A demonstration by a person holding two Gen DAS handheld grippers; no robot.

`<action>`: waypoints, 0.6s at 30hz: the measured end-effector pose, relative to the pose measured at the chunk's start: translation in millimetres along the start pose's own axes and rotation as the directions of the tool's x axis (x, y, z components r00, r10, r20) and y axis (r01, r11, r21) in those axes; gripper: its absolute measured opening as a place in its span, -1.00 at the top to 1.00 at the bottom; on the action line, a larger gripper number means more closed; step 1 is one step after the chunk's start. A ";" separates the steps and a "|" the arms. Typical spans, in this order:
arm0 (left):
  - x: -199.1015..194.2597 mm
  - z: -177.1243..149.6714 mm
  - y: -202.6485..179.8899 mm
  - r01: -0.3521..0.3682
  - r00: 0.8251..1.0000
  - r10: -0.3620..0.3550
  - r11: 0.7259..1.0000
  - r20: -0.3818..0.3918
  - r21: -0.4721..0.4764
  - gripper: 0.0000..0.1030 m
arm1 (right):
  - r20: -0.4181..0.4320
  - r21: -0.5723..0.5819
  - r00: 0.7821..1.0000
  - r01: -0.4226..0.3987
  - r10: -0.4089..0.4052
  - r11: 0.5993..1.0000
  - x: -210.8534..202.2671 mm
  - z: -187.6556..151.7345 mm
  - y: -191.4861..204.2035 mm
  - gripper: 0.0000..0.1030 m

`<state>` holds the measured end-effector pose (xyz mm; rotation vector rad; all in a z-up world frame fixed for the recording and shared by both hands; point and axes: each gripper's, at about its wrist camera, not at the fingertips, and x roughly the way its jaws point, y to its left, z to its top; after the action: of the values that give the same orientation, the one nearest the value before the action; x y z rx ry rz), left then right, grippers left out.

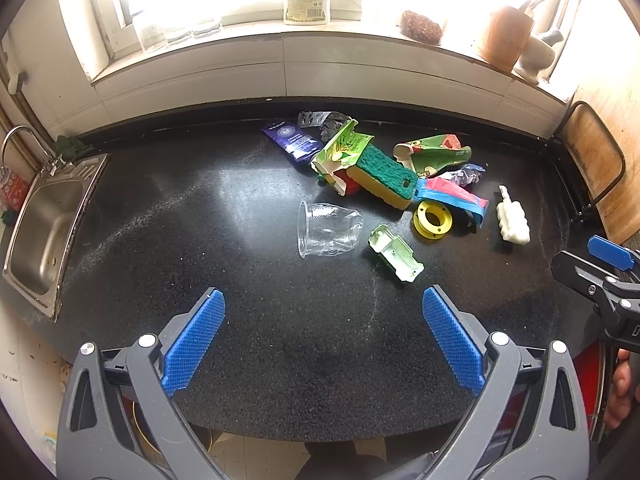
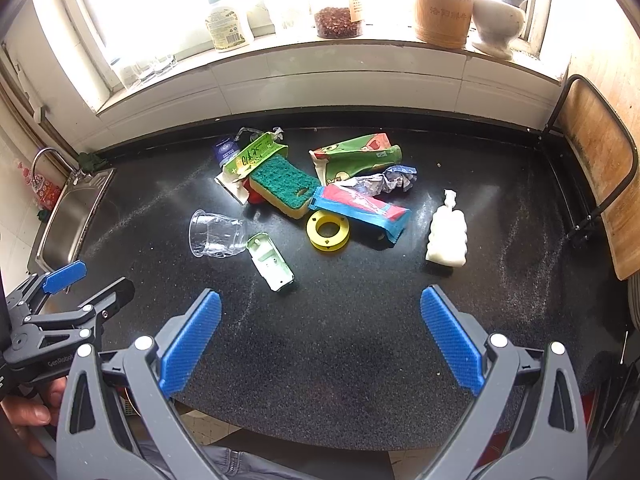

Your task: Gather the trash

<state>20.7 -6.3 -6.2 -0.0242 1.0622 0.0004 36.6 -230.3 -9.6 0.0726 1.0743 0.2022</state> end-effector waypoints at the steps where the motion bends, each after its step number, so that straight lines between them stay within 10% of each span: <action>1: 0.1 0.0 0.0 0.000 1.000 0.000 1.000 0.000 0.000 -0.87 | -0.001 0.000 1.000 0.000 0.000 1.000 0.5 0.8 0.5 -0.89; 18: 3.2 1.9 3.0 0.003 1.000 -0.003 1.000 -0.004 0.001 -0.87 | -0.004 0.001 1.000 0.000 0.000 1.000 3.5 3.7 2.3 -0.89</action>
<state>23.9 -3.4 -8.1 -0.0254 1.0663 -0.0028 41.2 -227.1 -10.5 0.0728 1.0786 0.2016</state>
